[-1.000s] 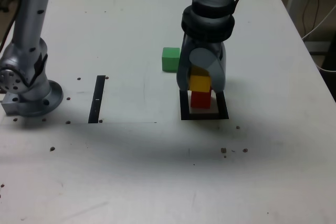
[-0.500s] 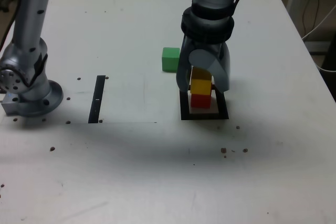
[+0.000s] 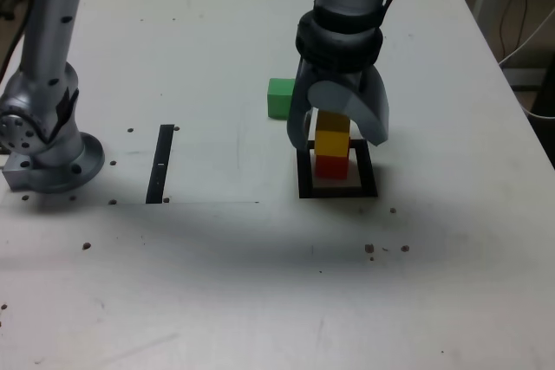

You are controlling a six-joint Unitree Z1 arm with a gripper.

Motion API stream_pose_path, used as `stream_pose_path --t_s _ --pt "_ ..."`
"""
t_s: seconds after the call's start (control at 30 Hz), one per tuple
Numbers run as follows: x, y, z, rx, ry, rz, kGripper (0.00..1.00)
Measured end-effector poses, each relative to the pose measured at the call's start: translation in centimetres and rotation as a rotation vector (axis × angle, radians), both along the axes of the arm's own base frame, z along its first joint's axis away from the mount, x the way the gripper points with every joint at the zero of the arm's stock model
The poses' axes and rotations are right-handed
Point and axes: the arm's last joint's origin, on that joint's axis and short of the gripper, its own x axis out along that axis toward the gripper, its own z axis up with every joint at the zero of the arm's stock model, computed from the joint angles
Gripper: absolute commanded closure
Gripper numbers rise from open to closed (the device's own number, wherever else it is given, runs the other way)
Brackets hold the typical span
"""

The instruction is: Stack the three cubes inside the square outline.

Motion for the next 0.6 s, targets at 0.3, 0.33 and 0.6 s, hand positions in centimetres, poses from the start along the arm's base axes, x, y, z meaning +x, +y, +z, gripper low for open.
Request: stream_pose_path --t_s 0.3,0.33,0.6 --pt "-1.5 0.3 2.2 0.021 -0.055 0.005 0.01" --pt "-1.8 0.3 2.6 0.028 -0.063 0.006 0.01" --pt "-4.1 3.3 3.5 0.065 -0.031 0.087 0.0"
